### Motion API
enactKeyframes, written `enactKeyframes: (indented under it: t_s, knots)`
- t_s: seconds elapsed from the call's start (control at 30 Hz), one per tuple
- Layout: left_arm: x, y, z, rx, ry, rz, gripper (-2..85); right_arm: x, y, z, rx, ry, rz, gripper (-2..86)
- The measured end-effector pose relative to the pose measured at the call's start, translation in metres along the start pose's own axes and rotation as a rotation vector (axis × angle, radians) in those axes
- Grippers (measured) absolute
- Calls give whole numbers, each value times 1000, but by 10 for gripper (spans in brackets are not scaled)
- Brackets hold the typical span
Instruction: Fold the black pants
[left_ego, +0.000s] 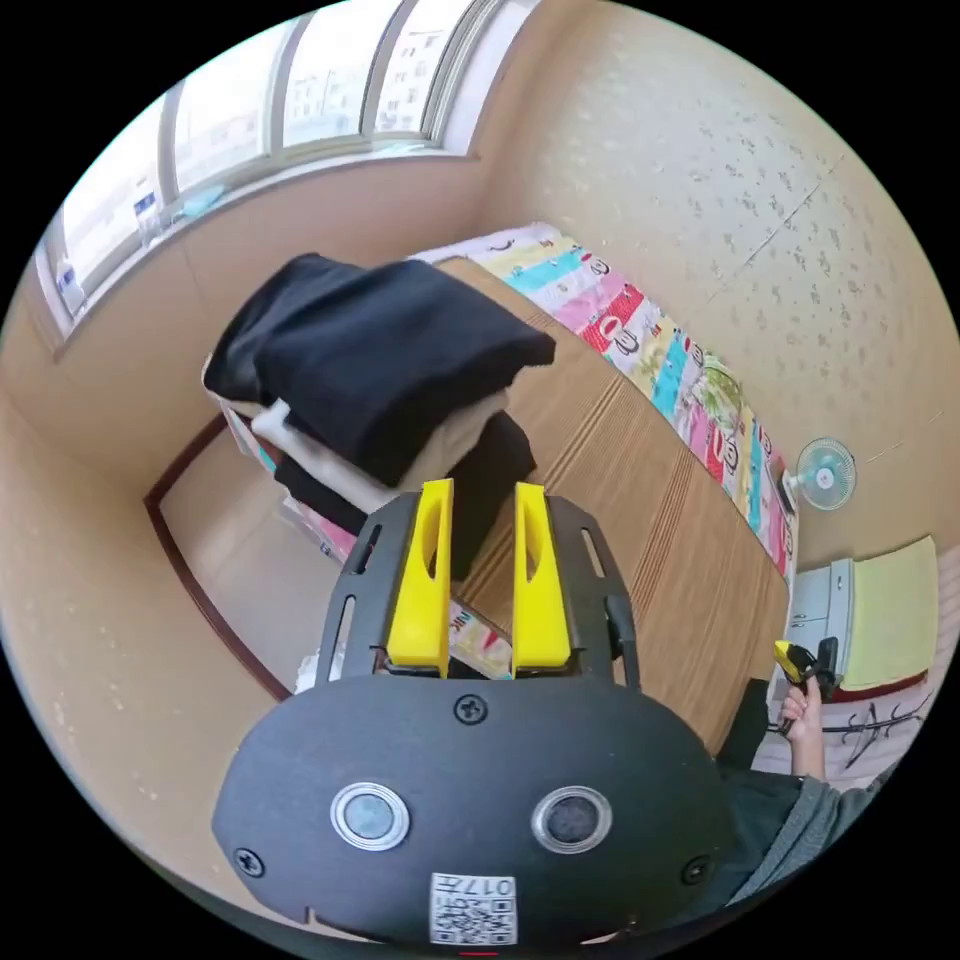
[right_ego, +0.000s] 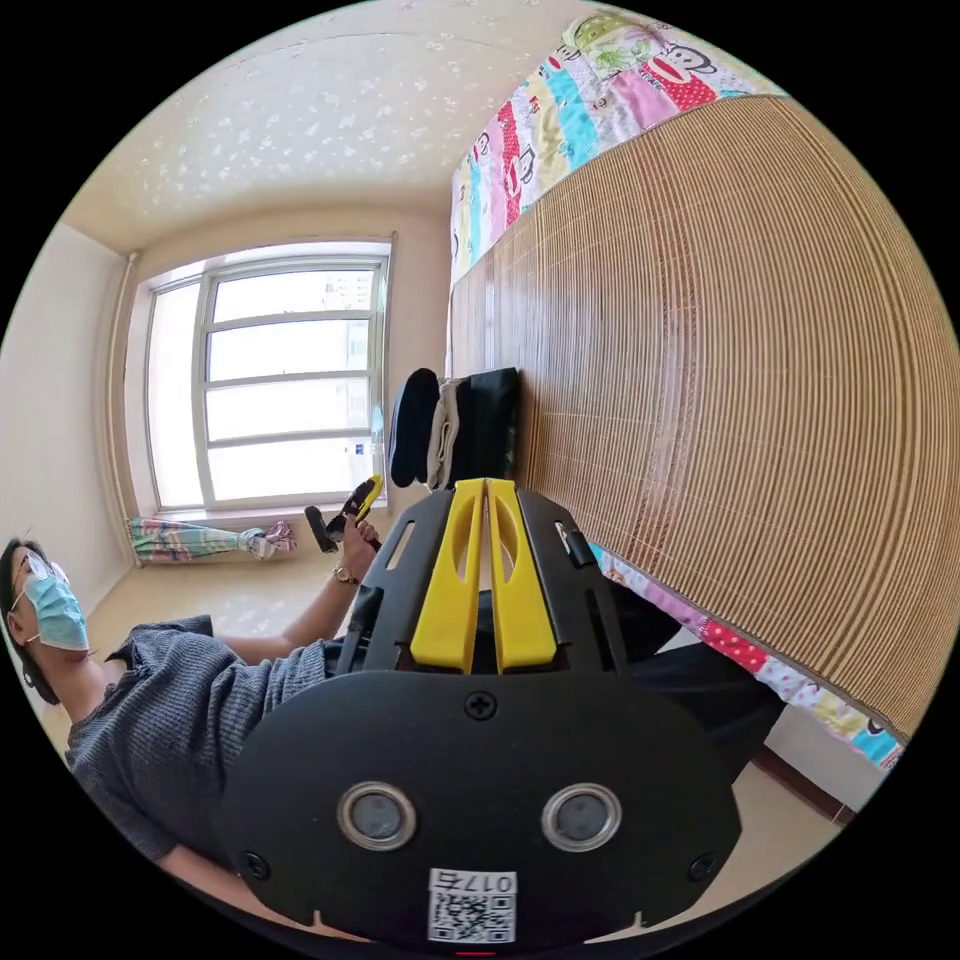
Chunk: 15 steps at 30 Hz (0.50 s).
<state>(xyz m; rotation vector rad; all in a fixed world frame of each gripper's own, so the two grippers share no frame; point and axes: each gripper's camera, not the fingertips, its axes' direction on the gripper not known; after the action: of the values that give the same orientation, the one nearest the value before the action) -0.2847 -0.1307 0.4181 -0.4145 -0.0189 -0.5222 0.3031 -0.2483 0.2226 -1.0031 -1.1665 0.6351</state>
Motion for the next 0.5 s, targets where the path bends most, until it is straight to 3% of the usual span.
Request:
enactKeyframes:
  t_s: [0.13, 0.2, 0.27, 0.4, 0.5]
  knots:
    - [66, -38, 4, -87, -216, 426, 131, -8, -2, 37, -31, -54, 43, 5]
    - [114, -38, 32, -255, -317, 677, 141, -10, -2, 44, -30, -67, 58, 4]
    - [141, -27, 59, -394, -360, 780, 151, -11, -2, 46, -22, -73, 75, 4]
    - [184, -5, 85, -483, -565, 752, 128, -10, 1, 34, 25, -102, 99, 4]
    - [202, -15, 49, -456, -467, 631, 83, -10, 7, 12, 81, -98, 109, 4]
